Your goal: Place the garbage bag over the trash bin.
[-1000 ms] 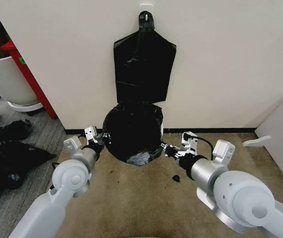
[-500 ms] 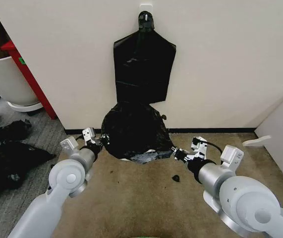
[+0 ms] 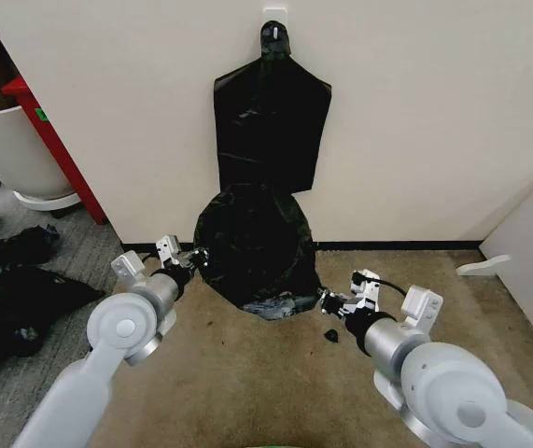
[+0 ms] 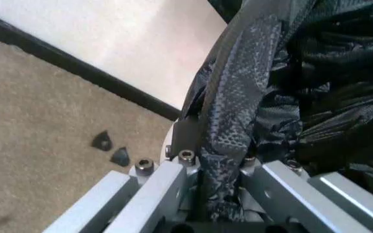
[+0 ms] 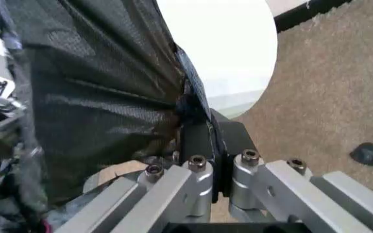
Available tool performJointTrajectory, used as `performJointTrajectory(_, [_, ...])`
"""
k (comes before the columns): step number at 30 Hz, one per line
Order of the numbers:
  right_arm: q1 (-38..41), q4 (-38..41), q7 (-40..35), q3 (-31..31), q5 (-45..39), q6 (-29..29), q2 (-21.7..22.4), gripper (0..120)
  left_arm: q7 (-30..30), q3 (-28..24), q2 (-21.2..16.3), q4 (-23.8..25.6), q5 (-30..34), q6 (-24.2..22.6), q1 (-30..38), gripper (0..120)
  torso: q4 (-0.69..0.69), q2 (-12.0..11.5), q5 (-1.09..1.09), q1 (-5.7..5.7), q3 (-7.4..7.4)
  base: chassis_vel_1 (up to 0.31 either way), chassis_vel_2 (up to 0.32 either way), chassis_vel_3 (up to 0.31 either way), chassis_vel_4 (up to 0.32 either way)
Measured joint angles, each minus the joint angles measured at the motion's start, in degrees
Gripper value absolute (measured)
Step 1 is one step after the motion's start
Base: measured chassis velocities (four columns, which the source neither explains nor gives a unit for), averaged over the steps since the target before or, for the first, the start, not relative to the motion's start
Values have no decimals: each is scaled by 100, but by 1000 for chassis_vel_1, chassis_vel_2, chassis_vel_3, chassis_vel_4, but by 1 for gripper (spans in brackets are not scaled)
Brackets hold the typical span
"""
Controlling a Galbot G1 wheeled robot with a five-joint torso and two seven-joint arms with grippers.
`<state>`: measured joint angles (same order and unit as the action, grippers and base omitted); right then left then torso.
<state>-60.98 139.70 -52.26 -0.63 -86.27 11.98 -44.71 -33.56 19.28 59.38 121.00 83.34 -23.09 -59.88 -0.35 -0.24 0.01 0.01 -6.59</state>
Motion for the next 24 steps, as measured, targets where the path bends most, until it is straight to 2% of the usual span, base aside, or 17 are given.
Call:
performJointTrajectory(15, [-343,-157,400,76,1297,108,72,0,-387,-44,-42,193,451,-405,-72,1,0,0,0,0,0,0,0,0,0])
performJointTrajectory(18, [-405,-145,403,75,1381,143,77,4,-419,-46,-49,205,469,-406,-55,1,0,0,-1,0,0,0,0,0,0])
performJointTrajectory(22, [-495,-131,374,64,1591,228,87,19,-464,-46,-85,210,376,-407,-35,1,1,0,0,0,0,0,0,0,0])
performJointTrajectory(24, [-574,-29,306,34,1651,273,130,30,-437,-47,-106,153,226,-396,-41,1,0,0,-1,0,0,0,0,0,0])
